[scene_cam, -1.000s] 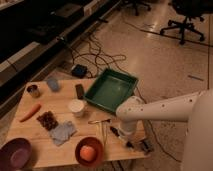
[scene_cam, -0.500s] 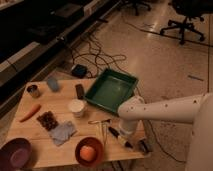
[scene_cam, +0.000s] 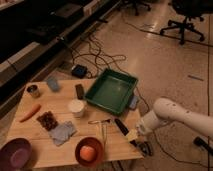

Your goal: Place brush in tray

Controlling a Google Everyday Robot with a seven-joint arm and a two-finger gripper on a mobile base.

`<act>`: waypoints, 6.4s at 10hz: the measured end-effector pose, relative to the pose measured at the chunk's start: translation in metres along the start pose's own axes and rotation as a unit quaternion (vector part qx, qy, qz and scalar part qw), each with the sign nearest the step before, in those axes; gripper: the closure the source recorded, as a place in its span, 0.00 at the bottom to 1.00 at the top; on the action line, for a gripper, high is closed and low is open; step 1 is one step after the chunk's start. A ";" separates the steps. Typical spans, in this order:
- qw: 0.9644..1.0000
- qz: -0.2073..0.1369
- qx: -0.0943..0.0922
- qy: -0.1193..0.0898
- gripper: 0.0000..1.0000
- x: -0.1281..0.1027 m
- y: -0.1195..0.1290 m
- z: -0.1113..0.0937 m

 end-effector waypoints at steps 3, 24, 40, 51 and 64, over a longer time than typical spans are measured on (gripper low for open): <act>0.999 0.045 -0.024 -0.014 1.00 -0.013 -0.027 -0.055; 0.996 0.050 0.073 0.032 1.00 -0.136 -0.042 -0.138; 0.970 -0.068 0.162 0.168 1.00 -0.234 -0.119 -0.155; 0.977 -0.135 0.156 -0.053 1.00 -0.311 -0.074 -0.167; 0.980 -0.182 0.013 -0.075 0.79 -0.342 -0.085 -0.119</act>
